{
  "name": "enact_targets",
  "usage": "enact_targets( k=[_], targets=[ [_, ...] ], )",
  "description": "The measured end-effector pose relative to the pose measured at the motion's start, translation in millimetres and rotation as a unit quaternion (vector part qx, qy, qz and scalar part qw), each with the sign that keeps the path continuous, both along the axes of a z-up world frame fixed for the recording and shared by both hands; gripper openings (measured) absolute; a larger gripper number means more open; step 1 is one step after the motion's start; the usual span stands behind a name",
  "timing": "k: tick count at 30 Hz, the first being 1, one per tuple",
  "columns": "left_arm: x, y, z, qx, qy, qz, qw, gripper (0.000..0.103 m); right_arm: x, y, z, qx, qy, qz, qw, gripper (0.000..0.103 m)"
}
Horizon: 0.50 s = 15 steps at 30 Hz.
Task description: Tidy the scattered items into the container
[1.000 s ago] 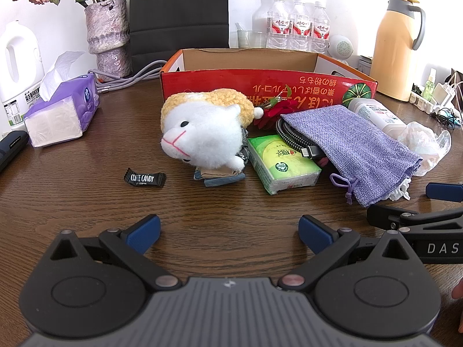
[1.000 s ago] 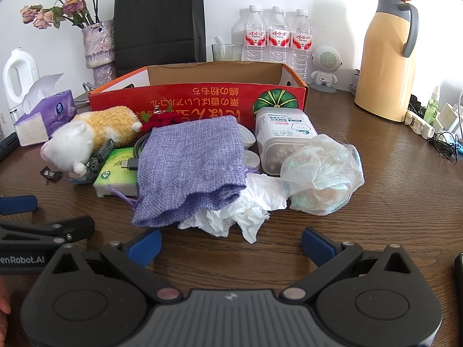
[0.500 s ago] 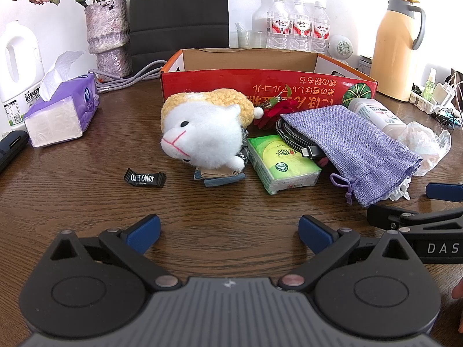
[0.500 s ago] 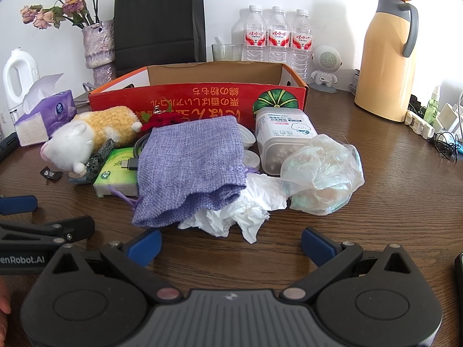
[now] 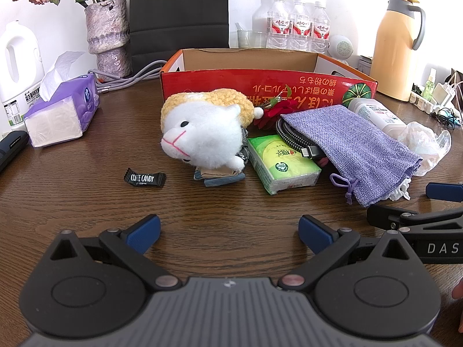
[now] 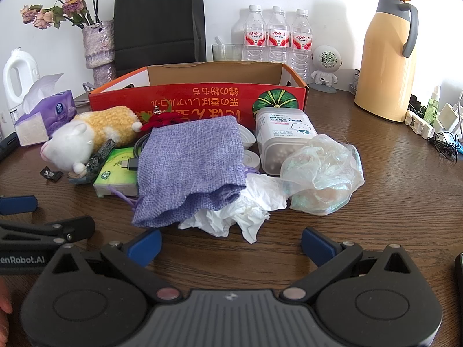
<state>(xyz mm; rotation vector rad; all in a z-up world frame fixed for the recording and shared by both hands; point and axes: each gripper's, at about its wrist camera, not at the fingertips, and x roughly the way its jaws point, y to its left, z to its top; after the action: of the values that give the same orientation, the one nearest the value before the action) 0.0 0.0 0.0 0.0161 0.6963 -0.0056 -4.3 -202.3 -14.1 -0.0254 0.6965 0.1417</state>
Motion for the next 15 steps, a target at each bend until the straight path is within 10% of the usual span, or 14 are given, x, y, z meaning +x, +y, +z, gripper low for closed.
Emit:
enact_targets(
  k=[15],
  targets=[
    [-7,-3,12,0.001,-0.032,-0.007,0.9995,0.103,-3,-9,-10,0.024,-0.011,0.027,0.999,0.103]
  ],
)
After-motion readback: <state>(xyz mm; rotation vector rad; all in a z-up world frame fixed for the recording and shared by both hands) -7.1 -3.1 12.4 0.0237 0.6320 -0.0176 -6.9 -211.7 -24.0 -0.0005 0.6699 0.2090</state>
